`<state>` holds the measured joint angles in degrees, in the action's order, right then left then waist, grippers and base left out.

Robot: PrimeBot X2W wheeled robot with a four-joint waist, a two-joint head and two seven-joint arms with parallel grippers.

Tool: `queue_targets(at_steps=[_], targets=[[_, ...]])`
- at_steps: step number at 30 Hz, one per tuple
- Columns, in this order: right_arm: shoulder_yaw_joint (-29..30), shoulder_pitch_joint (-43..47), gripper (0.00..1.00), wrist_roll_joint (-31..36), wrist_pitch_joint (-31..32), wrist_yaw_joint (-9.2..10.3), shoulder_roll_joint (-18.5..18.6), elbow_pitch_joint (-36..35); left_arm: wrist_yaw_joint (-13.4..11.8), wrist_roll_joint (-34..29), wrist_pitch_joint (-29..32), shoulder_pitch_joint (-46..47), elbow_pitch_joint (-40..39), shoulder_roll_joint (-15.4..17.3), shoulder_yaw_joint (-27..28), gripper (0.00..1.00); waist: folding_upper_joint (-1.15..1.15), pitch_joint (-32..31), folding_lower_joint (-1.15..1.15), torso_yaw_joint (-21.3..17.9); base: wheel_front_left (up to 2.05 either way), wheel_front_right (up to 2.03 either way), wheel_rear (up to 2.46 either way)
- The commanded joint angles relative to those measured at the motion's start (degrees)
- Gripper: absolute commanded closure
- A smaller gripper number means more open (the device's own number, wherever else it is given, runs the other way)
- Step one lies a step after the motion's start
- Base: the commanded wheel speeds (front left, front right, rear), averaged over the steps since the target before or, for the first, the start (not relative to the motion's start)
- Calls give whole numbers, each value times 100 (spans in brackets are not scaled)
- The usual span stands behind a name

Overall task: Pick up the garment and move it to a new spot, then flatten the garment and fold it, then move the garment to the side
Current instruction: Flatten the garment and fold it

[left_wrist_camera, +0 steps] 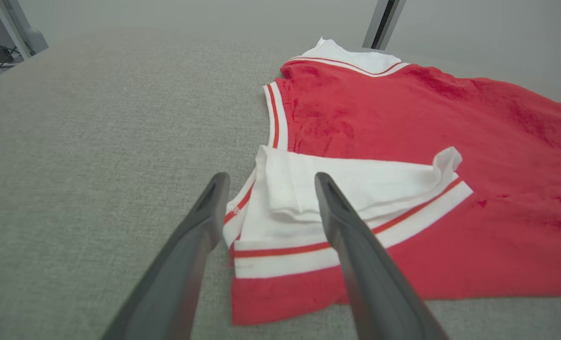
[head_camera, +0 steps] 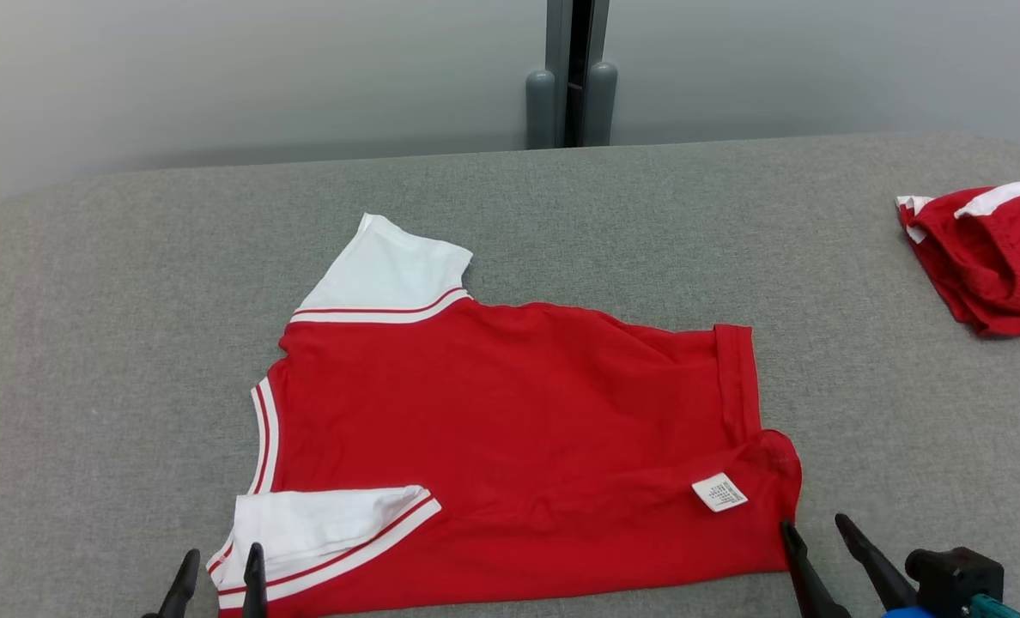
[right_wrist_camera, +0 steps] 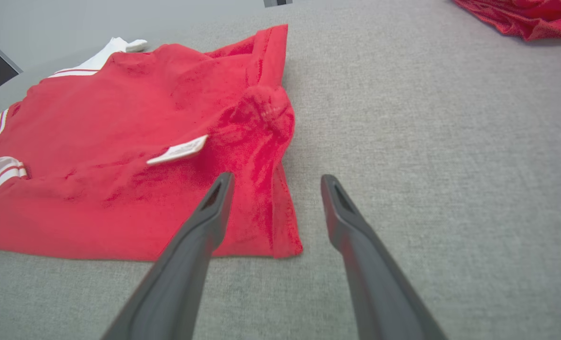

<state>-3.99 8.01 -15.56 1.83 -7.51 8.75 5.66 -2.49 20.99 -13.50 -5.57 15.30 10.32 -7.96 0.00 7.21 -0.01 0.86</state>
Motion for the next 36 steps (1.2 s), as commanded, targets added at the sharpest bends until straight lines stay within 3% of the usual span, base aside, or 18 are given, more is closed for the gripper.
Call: queue_targets(at_steps=[1, 10, 20, 36], targets=[[31, -49, 0, 35, -43, 5, -2, -61, -34, -61, -51, 92, -50, 40, 11, 0, 0, -11, 1, -13, 0, 0, 0], [355, -447, 0, 262, -689, 4, -81, -350, 2, -499, -173, 597, -583, 40, 162, 0, 0, -69, 1, -130, 0, 0, 0], [308, -1295, 0, 589, -1587, 5, -240, -16, 187, -1064, -172, 1246, -973, -129, 592, 0, 0, -76, 1, -330, 0, 0, 0], [419, -1749, 0, 898, -1704, 4, -524, 339, 526, -1462, -172, 1605, -532, -304, 1225, 0, 0, 33, 1, -361, 0, 0, 0]])
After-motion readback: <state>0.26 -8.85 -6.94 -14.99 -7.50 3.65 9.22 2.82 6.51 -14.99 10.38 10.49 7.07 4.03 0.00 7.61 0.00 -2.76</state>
